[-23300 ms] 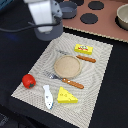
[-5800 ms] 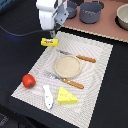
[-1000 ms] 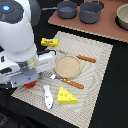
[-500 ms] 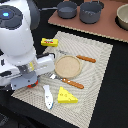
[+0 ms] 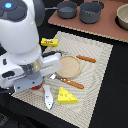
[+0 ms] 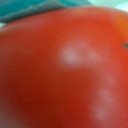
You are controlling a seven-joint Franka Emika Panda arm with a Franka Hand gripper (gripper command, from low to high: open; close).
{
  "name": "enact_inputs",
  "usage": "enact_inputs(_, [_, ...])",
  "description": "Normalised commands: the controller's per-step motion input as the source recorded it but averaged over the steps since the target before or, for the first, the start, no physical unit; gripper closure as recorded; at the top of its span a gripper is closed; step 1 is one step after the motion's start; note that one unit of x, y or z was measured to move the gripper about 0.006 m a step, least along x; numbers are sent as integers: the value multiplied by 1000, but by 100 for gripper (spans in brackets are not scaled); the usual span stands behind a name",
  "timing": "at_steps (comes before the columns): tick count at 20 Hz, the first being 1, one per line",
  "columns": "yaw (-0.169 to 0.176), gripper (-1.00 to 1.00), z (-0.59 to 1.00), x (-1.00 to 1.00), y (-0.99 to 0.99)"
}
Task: Interact with the objects in diverse but meaningful ways.
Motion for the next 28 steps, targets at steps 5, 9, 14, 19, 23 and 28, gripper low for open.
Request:
enact_inputs(5, [0,100,152,642,581])
enact_inputs(9, [0,100,47,640,622])
enact_inputs(14, [0,100,-16,508,566])
enact_inputs(19, [0,100,-51,356,408])
enact_inputs(23, [0,100,-55,350,308])
enact_inputs(28, [0,100,-63,294,258])
